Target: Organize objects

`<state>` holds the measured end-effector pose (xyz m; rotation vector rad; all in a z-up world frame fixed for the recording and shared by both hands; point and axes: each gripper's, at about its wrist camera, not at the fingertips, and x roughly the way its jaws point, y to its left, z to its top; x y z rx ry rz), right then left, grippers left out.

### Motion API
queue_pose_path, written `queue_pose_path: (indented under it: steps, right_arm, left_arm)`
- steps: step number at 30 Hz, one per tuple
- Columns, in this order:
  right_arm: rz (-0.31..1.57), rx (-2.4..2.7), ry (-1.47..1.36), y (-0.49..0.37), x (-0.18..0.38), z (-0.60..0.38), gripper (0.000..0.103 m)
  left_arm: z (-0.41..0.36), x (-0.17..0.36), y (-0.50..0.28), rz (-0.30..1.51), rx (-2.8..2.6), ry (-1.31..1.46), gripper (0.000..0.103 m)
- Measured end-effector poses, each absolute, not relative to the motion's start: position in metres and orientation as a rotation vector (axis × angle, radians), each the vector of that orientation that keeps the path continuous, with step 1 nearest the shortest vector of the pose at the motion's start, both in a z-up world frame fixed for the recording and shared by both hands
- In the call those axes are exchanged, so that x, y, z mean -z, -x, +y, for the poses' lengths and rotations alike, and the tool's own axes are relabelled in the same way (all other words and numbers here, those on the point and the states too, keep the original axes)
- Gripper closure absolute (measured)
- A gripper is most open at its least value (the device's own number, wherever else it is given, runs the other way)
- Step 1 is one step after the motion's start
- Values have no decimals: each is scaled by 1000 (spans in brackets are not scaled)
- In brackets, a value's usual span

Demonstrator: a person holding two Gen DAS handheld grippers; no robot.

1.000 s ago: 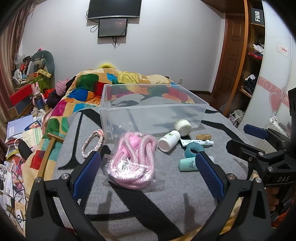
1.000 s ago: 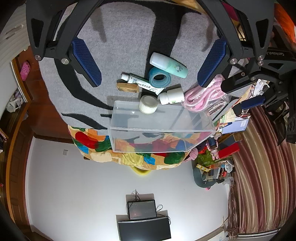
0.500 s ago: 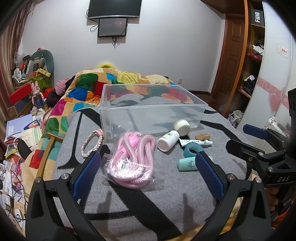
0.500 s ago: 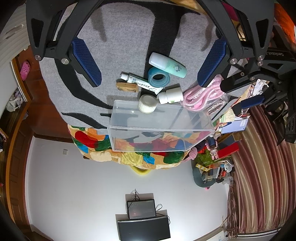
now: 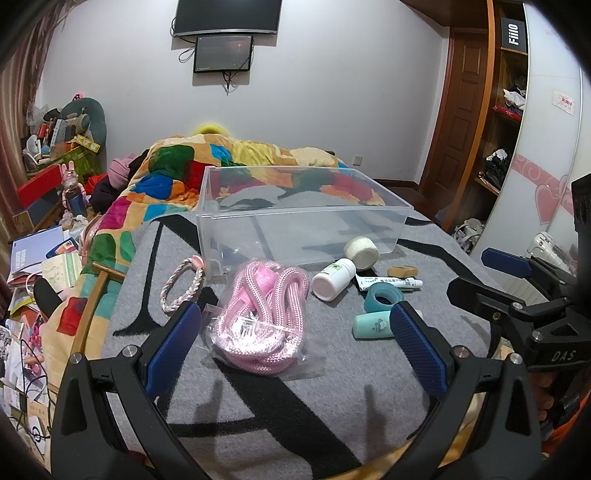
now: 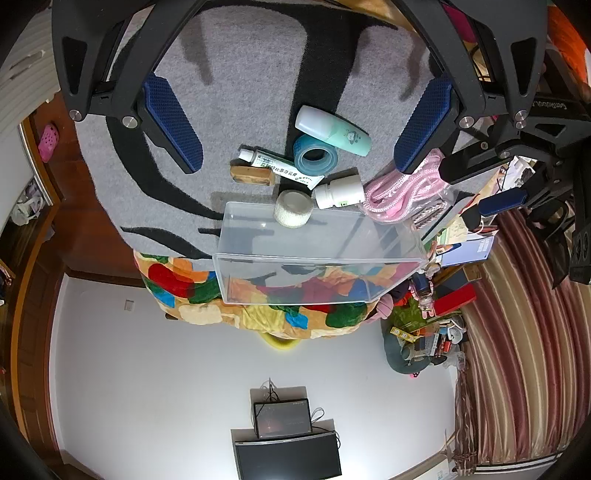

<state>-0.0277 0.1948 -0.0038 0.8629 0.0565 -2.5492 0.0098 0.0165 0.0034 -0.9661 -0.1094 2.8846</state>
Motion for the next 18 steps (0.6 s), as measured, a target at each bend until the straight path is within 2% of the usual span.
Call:
queue_pose_path:
  steps: [18]
  right_arm:
    - [48,2543,-871,28,5,195,0]
  left_arm:
    - [16,-4,-9,-119,-2879,968,0]
